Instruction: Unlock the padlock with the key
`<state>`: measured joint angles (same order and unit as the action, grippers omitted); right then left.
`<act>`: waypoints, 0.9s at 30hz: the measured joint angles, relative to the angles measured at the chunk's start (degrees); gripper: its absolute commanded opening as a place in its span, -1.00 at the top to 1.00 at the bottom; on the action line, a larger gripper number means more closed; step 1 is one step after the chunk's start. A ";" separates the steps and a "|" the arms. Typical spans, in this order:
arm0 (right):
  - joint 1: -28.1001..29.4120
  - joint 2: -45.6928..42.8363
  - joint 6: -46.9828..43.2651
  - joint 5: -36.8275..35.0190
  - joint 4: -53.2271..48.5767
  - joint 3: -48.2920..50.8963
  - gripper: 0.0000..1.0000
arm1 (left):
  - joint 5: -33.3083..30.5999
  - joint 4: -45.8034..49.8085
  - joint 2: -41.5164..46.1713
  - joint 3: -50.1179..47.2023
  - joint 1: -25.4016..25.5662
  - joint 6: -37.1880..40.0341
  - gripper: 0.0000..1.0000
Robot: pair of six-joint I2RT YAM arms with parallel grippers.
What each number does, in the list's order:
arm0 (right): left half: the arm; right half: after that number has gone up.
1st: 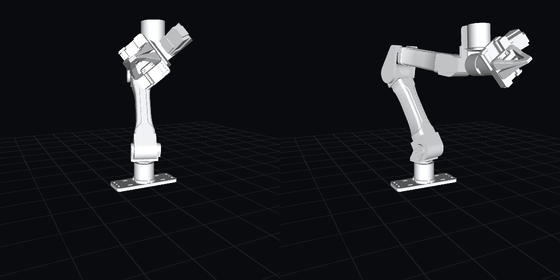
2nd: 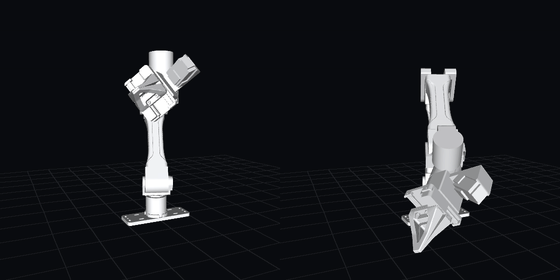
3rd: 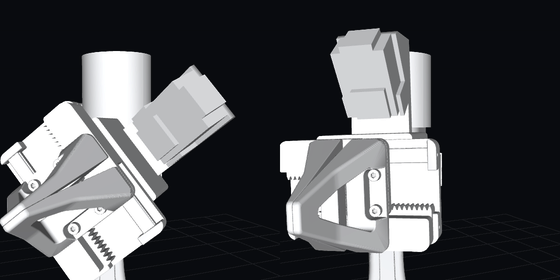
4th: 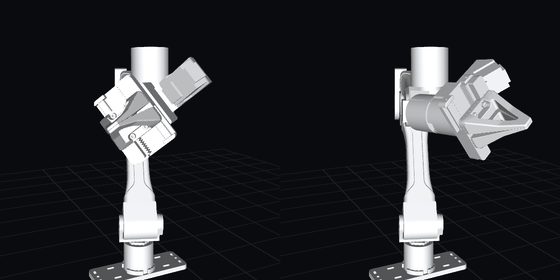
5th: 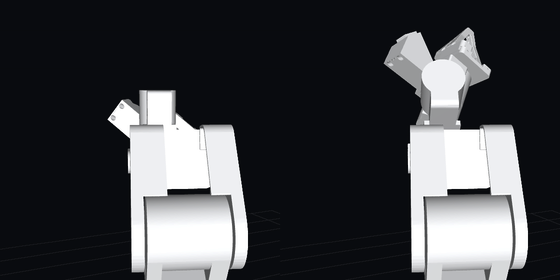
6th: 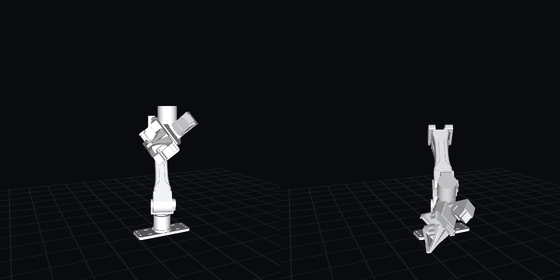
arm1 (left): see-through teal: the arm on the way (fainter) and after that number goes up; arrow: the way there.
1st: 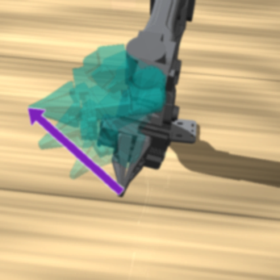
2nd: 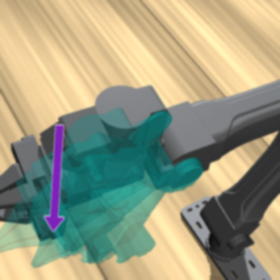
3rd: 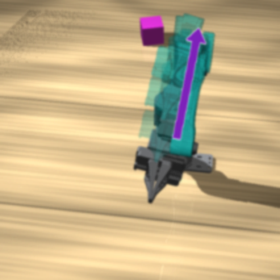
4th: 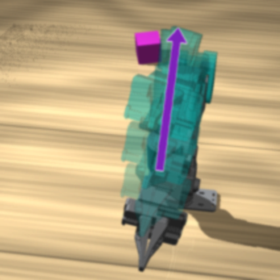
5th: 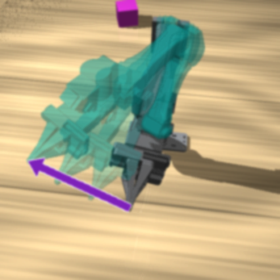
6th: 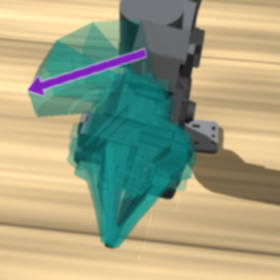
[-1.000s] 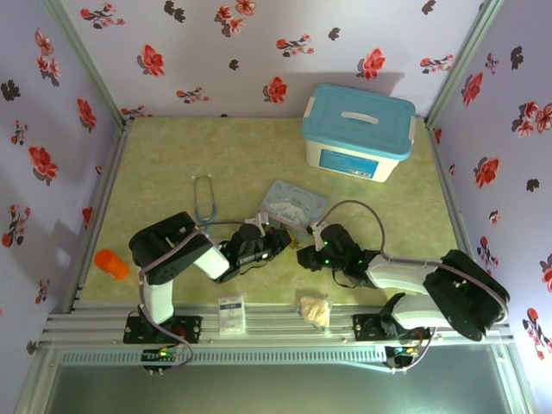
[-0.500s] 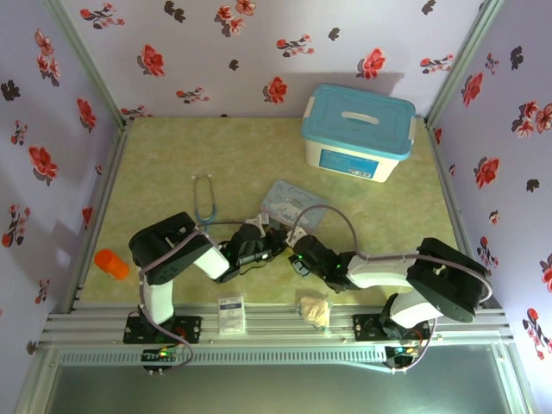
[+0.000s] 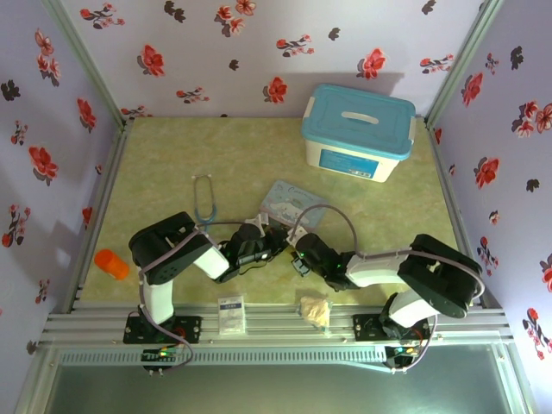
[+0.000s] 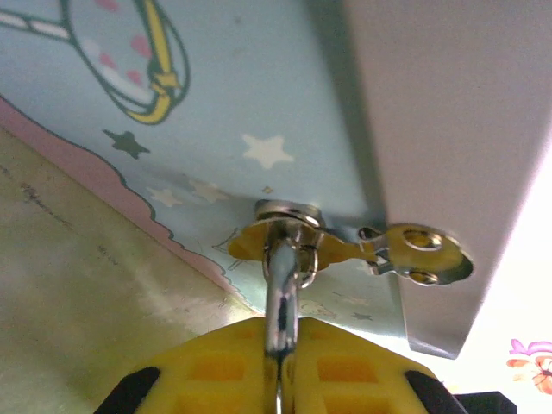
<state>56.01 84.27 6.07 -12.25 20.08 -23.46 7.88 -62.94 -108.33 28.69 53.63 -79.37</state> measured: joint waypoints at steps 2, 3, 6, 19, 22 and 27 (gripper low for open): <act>-1.42 -0.55 0.85 3.41 1.25 0.85 0.88 | 0.15 0.02 0.02 -0.04 -0.02 0.04 0.83; -1.95 -0.68 1.18 4.63 1.57 1.05 0.87 | 0.20 0.04 0.09 -0.11 -0.02 0.20 0.80; -2.89 -0.76 2.14 7.56 1.77 1.07 0.88 | 0.20 1.31 0.92 -0.26 -0.02 0.92 0.72; -3.45 -0.92 7.23 13.92 2.60 1.38 0.26 | 0.72 13.14 5.07 2.05 -0.02 7.19 0.98; -3.74 -2.40 8.94 13.55 1.99 1.88 0.21 | 0.72 15.61 5.70 2.40 -0.09 8.44 0.98; -6.54 -6.86 12.28 12.63 2.60 4.52 0.16 | 1.18 20.72 6.64 3.82 -0.57 11.45 0.98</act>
<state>49.47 77.41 18.35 0.38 22.68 -18.94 9.06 -42.22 -101.69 32.51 53.06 -67.92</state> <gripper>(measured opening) 0.412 0.107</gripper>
